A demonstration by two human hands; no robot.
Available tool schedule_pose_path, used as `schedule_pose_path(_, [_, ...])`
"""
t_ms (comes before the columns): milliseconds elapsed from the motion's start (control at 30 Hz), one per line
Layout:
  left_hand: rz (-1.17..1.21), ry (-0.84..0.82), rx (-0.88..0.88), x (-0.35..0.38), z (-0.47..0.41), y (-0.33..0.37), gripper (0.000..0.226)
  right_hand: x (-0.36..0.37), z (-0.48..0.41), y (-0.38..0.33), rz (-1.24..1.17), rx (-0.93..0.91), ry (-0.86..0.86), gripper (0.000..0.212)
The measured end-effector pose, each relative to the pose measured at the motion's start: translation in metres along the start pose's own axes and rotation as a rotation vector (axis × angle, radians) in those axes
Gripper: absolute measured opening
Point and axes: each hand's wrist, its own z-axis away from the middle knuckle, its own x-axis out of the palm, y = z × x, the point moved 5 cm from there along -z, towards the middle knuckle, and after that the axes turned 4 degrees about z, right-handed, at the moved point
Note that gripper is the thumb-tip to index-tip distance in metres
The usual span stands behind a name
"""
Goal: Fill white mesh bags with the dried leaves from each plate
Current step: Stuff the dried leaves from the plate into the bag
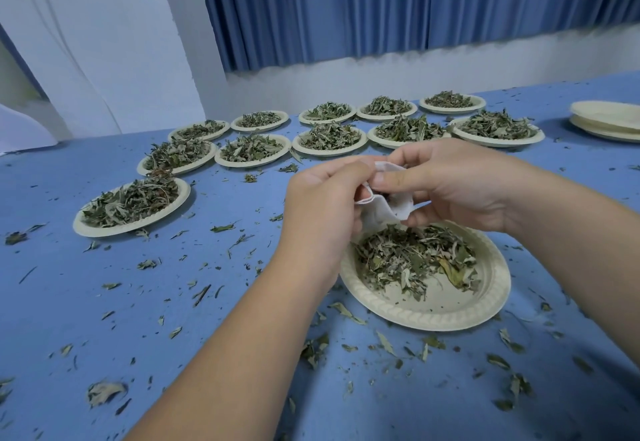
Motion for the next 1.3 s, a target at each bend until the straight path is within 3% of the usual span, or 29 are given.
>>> schedule_pose_path(367, [-0.136,0.006,0.031,0.000,0.001,0.003,0.022,0.004,-0.011,-0.006,0.183,0.085,0.095,0.016])
schedule_pose_path(567, [-0.201,0.019,0.078,0.000,0.000,0.002,0.030,0.007,-0.012,-0.010,0.235,0.086,0.080,0.022])
schedule_pose_path(800, [-0.215,0.011,0.152,0.000,-0.002,0.001,0.021,0.011,-0.021,-0.007,0.347,0.013,0.236,0.026])
schedule_pose_path(967, [-0.217,0.012,0.156,-0.001,-0.003,0.001,0.021,0.016,-0.027,-0.003,0.427,0.002,0.256,0.029])
schedule_pose_path(1100, [-0.211,0.040,0.138,-0.008,-0.005,0.003,0.027,0.015,-0.025,0.000,0.238,0.052,0.137,0.006])
schedule_pose_path(1200, [-0.162,0.101,0.118,-0.017,-0.009,0.002,0.025,0.010,-0.022,-0.002,0.051,0.051,-0.001,0.009])
schedule_pose_path(1300, [-0.168,0.086,0.133,-0.016,-0.011,0.001,0.021,0.006,-0.023,-0.004,0.062,0.030,0.011,0.021])
